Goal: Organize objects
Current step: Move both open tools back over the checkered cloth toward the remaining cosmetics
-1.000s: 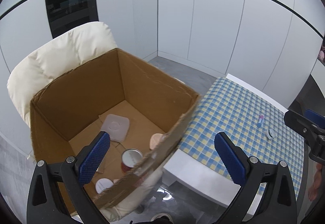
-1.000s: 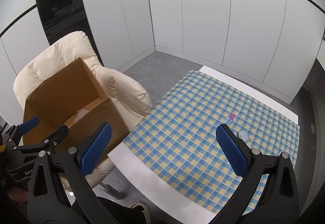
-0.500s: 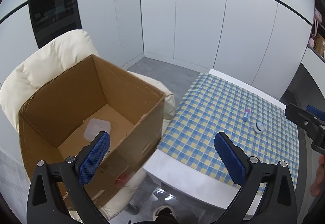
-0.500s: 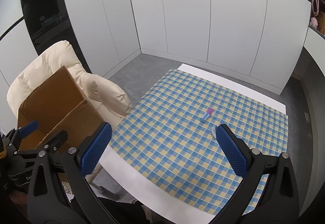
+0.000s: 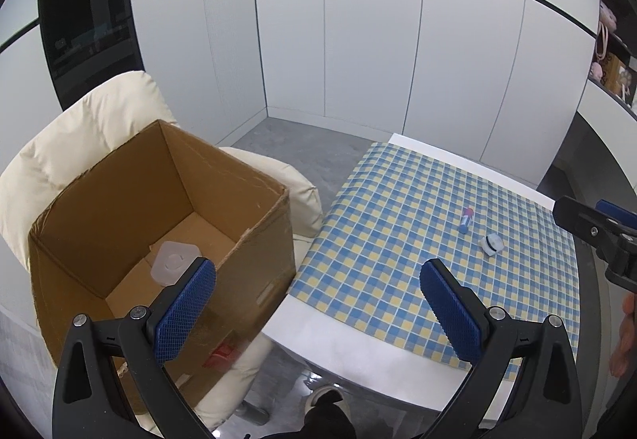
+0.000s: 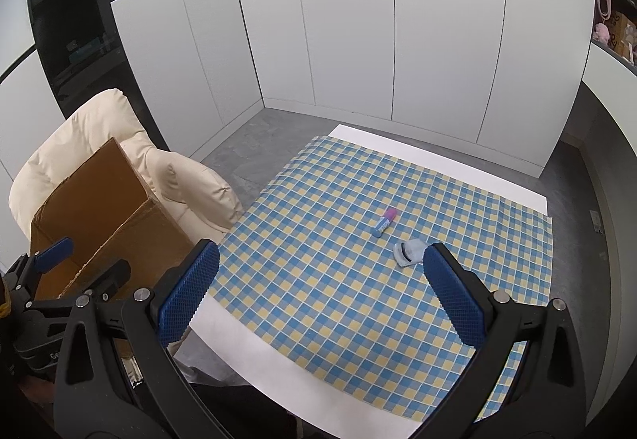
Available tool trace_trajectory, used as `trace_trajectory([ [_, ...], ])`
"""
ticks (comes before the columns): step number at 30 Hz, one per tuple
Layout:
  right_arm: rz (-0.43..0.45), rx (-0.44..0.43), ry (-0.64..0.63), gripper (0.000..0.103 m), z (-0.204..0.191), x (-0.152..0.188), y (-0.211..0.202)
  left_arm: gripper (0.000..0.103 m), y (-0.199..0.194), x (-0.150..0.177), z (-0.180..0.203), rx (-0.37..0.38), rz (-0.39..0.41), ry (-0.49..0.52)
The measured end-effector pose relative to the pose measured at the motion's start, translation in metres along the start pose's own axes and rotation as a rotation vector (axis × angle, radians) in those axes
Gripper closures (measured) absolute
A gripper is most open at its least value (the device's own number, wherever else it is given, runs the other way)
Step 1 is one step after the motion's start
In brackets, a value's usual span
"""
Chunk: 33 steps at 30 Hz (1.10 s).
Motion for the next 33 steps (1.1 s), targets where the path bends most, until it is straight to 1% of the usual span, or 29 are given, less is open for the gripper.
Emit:
trace_trajectory([
  [7, -0.005, 0.008, -0.004, 0.000, 0.003, 0.003, -0.001, 0.001, 0.002, -0.002, 0.003, 0.008, -0.004, 0.000],
  [15, -0.014, 0.037, 0.006, 0.000, 0.021, 0.009, -0.004, 0.001, 0.008, -0.003, 0.017, 0.012, -0.015, 0.011],
  [26, -0.022, 0.088, 0.048, 0.000, 0.064, 0.018, -0.013, 0.001, 0.013, -0.005, 0.053, 0.049, -0.024, 0.030],
  [33, -0.026, 0.119, 0.086, 0.000, 0.092, 0.023, -0.020, 0.001, 0.013, -0.007, 0.074, 0.071, -0.015, 0.047],
])
Point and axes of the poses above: each gripper's, at about its wrist camera, not at the fingertips, and y roughly the way its jaws point, z to its right, x to its underside, the point moved 4 cm from there along y, roughly the way its jaws point, and after that the axes turned 5 degrees about x, right-handed, at the moved point
